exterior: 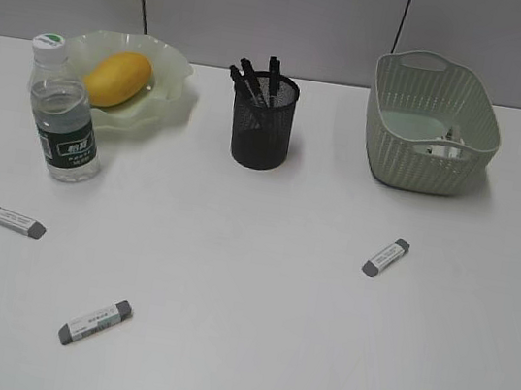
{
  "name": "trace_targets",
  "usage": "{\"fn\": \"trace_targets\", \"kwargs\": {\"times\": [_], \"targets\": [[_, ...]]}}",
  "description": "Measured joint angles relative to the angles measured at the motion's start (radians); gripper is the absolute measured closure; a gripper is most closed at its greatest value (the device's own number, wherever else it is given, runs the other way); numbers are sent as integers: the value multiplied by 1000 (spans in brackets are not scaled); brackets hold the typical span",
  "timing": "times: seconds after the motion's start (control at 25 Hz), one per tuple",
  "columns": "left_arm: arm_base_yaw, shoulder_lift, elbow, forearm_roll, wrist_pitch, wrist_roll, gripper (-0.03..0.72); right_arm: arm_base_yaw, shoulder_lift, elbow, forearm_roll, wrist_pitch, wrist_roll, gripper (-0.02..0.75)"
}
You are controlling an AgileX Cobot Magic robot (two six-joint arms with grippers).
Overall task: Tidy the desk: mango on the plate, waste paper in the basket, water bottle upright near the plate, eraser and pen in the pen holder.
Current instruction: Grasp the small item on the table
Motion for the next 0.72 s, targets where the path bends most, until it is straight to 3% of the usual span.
{"fn": "trace_targets", "kwargs": {"times": [0.24,0.32,0.52,0.72], "targets": [[0,0,0,0,0,0,400,0,0,0,0,-3,0,260],[0,0,0,0,0,0,367,0,0,0,0,-4,0,251],[0,26,-14,0,3,0,205,0,0,0,0,-6,0,173],[0,227,-83,-2,68,0,163,0,0,0,0,-7,0,157]]}}
